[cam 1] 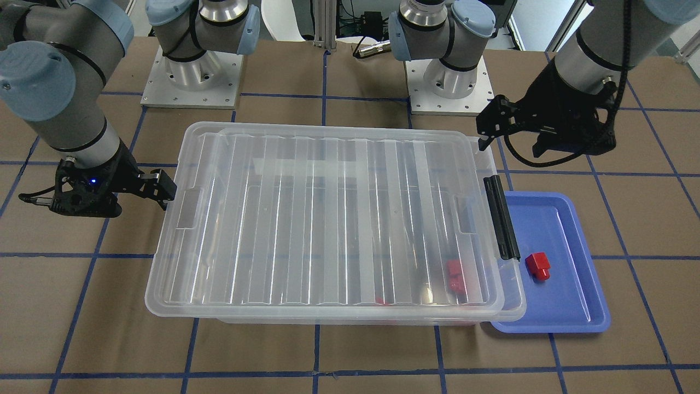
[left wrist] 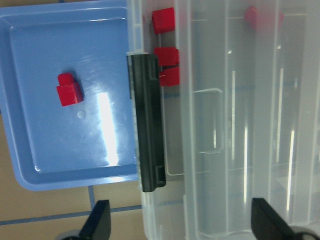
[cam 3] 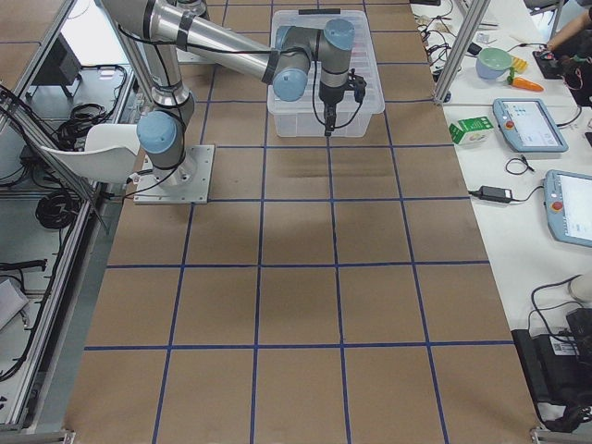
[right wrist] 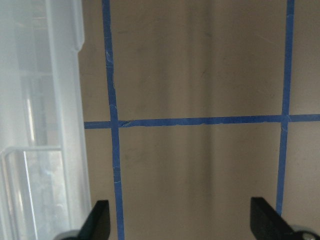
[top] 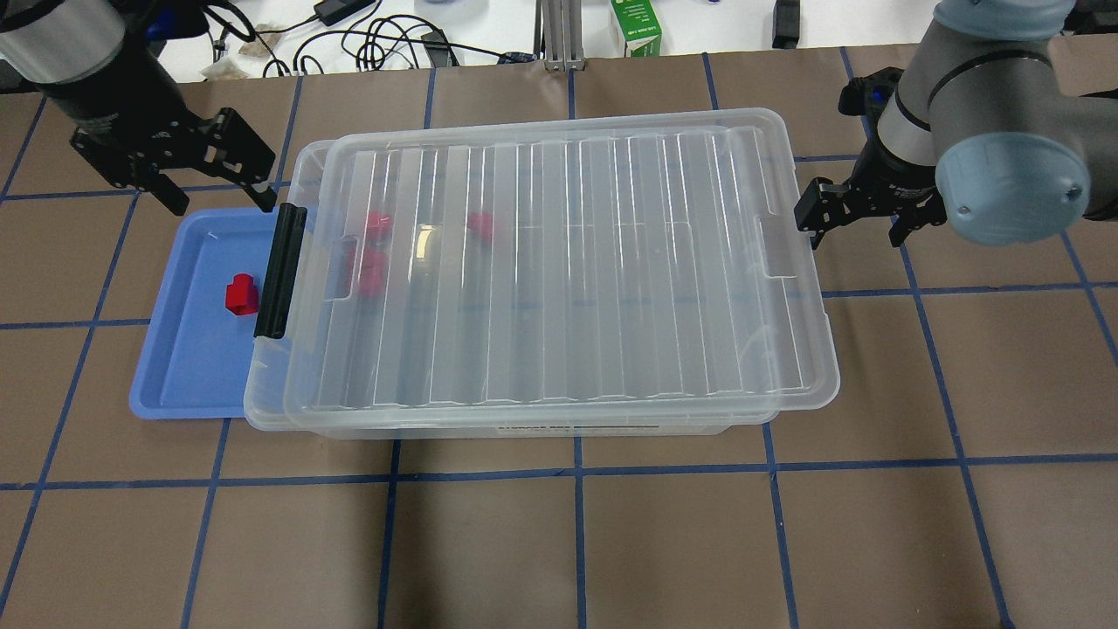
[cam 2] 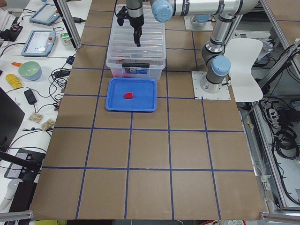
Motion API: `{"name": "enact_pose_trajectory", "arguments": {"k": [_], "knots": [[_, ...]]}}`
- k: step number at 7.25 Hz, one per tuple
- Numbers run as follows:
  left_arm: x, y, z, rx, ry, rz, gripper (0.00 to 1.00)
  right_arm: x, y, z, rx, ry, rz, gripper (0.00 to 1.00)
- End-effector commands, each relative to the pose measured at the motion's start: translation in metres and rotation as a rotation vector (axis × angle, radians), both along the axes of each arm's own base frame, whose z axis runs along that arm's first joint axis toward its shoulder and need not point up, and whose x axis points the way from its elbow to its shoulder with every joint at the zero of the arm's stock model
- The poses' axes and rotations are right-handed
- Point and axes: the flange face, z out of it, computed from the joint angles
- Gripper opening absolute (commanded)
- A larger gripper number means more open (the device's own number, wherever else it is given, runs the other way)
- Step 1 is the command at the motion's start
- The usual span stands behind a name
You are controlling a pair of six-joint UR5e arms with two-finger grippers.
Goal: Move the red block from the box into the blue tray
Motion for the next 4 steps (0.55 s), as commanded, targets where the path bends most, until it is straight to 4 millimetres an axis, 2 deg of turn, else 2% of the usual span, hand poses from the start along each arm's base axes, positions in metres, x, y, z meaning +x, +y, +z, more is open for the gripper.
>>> {"name": "enact_pose_trajectory", "arguments": {"k": [1, 3, 4], "knots": [[-0.033, 0.02, -0.008, 0.012, -0.021, -0.013, 1.0, 0.002, -0.004, 0.001, -0.009, 0.003, 0.018, 1.0], [-0.029, 0.029, 0.003, -0.007, -0.082, -0.014, 1.0, 0.001, -0.008, 0.009, -0.031, 0.006, 0.027, 1.0], [-0.029, 0.025, -0.004, 0.007, -0.078, 0.003, 1.0, -0.001, -0.017, 0.029, -0.062, 0.012, 0.03, 1.0]]}}
